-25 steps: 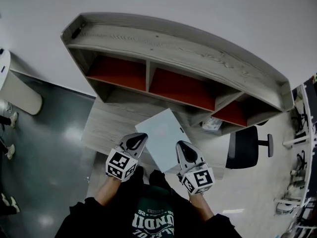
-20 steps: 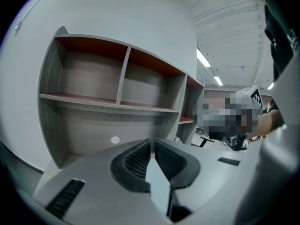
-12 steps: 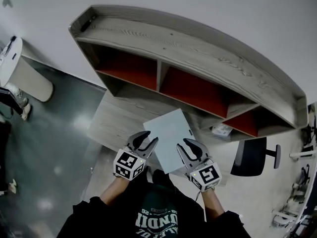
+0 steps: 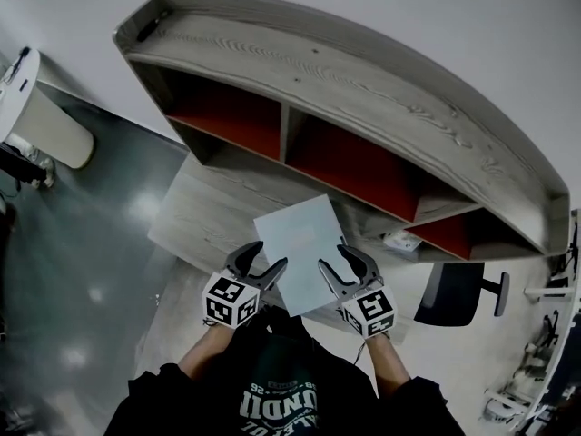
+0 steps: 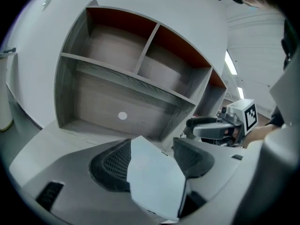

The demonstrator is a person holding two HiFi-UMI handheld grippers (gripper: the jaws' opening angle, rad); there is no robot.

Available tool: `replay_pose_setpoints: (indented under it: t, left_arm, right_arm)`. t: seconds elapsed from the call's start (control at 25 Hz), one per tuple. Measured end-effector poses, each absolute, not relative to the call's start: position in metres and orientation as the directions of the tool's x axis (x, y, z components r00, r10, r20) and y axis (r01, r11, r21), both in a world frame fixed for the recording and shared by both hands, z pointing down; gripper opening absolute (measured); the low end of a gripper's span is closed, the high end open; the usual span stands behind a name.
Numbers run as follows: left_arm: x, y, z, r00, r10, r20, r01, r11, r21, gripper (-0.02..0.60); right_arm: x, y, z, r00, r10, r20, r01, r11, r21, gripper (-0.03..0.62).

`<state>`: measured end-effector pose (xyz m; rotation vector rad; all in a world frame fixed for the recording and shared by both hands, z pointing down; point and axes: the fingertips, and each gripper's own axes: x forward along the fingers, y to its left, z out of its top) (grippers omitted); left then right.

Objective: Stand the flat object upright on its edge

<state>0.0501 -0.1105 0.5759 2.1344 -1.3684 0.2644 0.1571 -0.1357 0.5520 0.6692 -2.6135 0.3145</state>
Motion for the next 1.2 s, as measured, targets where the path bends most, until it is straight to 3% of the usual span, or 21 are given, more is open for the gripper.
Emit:
replay_pose_setpoints:
  t: [0.4, 1.2]
  left_arm:
    - [0.054, -0.110, 0.612, 0.422, -0.751, 0.508, -0.878, -0.199, 0.434, 0.326]
    - [0.062, -0.094, 0.699, 0.403, -0.673, 0.620, -0.838, 0.001, 0.546, 0.360]
  right_arm:
    - [0.181, -0.153, 0.607, -0.757, -0.344, 0.556, -0.497, 0.855, -0.147, 0.207]
    - [0.206, -0.181, 0.708, -0.658, -0.280, 0.699, -0.594, 0.764, -0.253, 0.239]
